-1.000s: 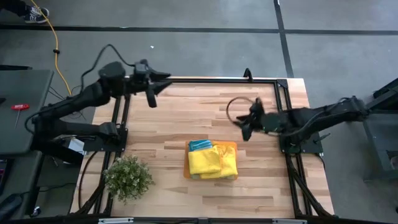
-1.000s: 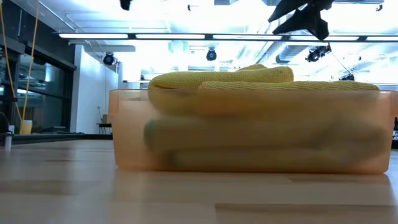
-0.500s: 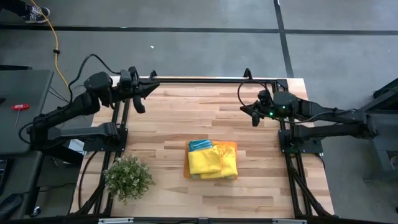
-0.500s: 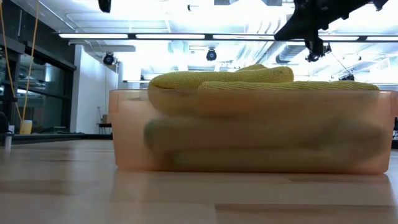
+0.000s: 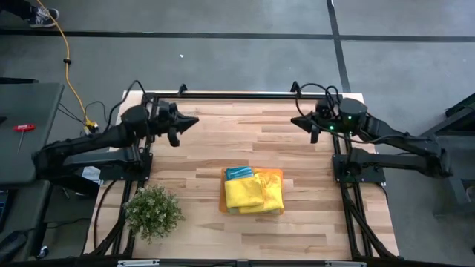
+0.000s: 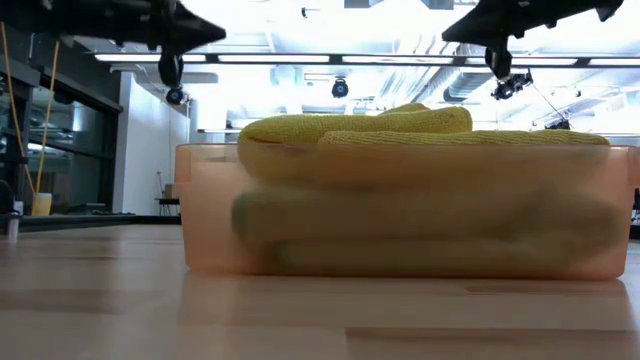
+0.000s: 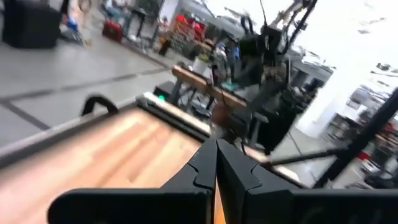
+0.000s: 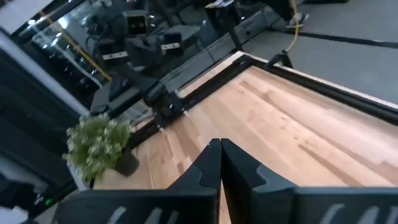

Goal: Fold microfiber towels
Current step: Return to Home Position

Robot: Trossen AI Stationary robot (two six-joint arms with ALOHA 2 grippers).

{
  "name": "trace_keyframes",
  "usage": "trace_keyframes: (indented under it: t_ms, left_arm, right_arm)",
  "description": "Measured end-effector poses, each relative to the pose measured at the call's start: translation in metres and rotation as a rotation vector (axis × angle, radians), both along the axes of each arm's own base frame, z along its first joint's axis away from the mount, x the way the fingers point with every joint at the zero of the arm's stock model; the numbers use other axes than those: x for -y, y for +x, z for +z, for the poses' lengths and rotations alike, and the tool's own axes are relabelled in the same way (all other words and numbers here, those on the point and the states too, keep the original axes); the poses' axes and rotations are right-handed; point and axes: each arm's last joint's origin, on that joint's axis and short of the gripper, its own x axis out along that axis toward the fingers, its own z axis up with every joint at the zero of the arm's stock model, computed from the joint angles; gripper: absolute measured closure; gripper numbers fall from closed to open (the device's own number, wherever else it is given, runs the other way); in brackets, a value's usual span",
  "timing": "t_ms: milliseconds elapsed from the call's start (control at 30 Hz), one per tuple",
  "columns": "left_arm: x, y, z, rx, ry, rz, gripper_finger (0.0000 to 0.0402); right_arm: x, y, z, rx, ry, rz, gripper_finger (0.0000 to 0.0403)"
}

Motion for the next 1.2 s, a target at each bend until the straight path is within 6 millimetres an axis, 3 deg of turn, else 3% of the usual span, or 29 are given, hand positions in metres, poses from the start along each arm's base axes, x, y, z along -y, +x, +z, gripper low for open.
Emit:
trace_keyframes:
  t_ms: [300, 567, 767, 967, 1200]
  left_arm:
    - [0.030, -0.006, -0.053, 0.092, -0.058, 0.014, 0.0401]
    - [0.034, -0.024, -0.095, 0.142, -0.074, 0.077, 0.0402]
    - [0.030, -0.028, -0.104, 0.030, -0.080, 0.076, 0.0402]
    - [0.027, -0.031, -0.107, 0.017, -0.135, 0.064, 0.0402]
    - [0.027, -0.030, -0.107, 0.013, -0.139, 0.057, 0.0402]
  right_arm:
    - [-0.003, -0.007, -0.003, -0.024, 0.106, -0.005, 0.0403]
    - [-0.004, -0.009, -0.001, -0.009, 0.083, 0.000, 0.0403]
    - [-0.008, -0.018, 0.002, 0.005, 0.097, -0.004, 0.0403]
    - [-0.016, -0.040, -0.005, -0.005, 0.112, -0.036, 0.0403]
    - [-0.027, -0.060, -0.048, 0.126, 0.135, -0.010, 0.0403]
